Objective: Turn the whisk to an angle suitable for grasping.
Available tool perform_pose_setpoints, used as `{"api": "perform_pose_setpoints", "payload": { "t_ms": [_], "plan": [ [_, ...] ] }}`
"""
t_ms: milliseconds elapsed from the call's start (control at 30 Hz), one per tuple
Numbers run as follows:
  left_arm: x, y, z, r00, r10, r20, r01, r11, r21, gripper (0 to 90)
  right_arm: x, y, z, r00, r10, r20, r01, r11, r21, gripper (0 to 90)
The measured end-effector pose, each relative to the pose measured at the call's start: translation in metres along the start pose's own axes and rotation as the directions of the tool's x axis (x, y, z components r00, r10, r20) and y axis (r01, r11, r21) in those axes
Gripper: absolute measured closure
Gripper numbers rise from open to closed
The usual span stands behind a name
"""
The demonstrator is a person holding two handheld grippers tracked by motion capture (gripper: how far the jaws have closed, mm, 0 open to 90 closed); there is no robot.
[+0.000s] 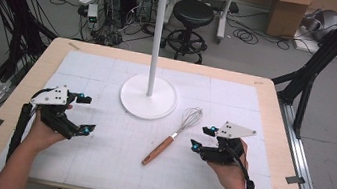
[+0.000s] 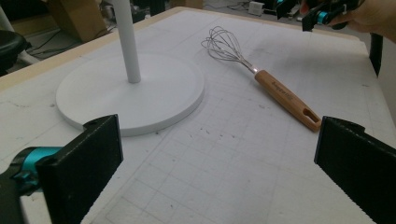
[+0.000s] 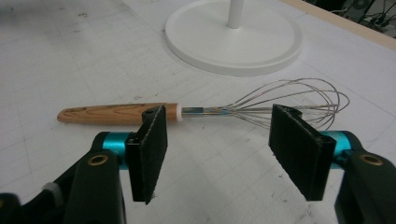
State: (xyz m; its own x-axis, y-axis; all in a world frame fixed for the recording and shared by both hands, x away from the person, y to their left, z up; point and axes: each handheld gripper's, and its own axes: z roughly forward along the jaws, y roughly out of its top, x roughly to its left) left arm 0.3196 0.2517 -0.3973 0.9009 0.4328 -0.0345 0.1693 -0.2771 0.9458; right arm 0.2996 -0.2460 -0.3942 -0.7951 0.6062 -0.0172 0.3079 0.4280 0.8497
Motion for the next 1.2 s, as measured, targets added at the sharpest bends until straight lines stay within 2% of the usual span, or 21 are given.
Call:
{"api": "perform_pose_setpoints", "payload": {
  "t_ms": [33, 300, 333, 433, 800, 1000, 1067, 1133, 1200],
  "plan": [
    [0.0, 0.0, 0.0, 1.0, -0.001, -0.001, 0.001, 1.0, 0.001, 1.7, 0.001, 0.0, 0.002, 1.0, 0.0, -0.009, 0.001, 1.0, 0.009, 41.5],
    [-0.001, 0.0, 0.0, 1.0, -0.002, 0.001, 0.002, 1.0, 0.001, 1.7, 0.003, 0.0, 0.003, 0.9998, -0.019, -0.012, 0.019, 1.0, 0.02, 48.7],
    [-0.001, 0.0, 0.0, 1.0, 0.001, 0.003, -0.001, 1.0, 0.003, 1.7, 0.003, 0.0, 0.004, 0.9996, -0.018, -0.02, 0.019, 1.0, 0.022, 52.5],
    [-0.001, 0.001, -0.001, 1.0, 0.002, -0.001, -0.002, 1.0, 0.0, 1.7, 0.004, 0.0, 0.007, 0.9994, -0.023, -0.026, 0.023, 0.999, 0.024, 56.4],
    [-0.002, 0.002, 0.0, 1.0, 0.006, 0.002, -0.006, 1.0, 0.001, 1.7, 0.009, 0.002, 0.013, 0.9988, -0.04, -0.028, 0.041, 0.998, 0.047, 64.5],
    [-0.002, 0.003, 0.0, 1.0, 0.008, 0.001, -0.008, 1.0, -0.004, 1.7, 0.016, 0.003, 0.024, 0.9951, -0.075, -0.065, 0.08, 0.993, 0.086, 70.9],
    [-0.002, 0.003, 0.0, 0.9999, 0.011, 0.003, -0.011, 0.9999, -0.001, 1.7, 0.021, 0.004, 0.029, 0.9914, -0.09, -0.096, 0.099, 0.99, 0.101, 76.8],
    [-0.002, 0.003, 0.0, 0.9999, 0.012, 0.002, -0.012, 0.9999, 0.0, 1.6, 0.023, 0.004, 0.031, 0.9892, -0.102, -0.106, 0.113, 0.988, 0.109, 78.5],
    [-0.002, 0.003, 0.0, 0.9999, 0.011, 0.002, -0.011, 0.9999, 0.001, 1.7, 0.03, 0.005, 0.037, 0.9835, -0.114, -0.141, 0.131, 0.984, 0.123, 84.4]
  ]
}}
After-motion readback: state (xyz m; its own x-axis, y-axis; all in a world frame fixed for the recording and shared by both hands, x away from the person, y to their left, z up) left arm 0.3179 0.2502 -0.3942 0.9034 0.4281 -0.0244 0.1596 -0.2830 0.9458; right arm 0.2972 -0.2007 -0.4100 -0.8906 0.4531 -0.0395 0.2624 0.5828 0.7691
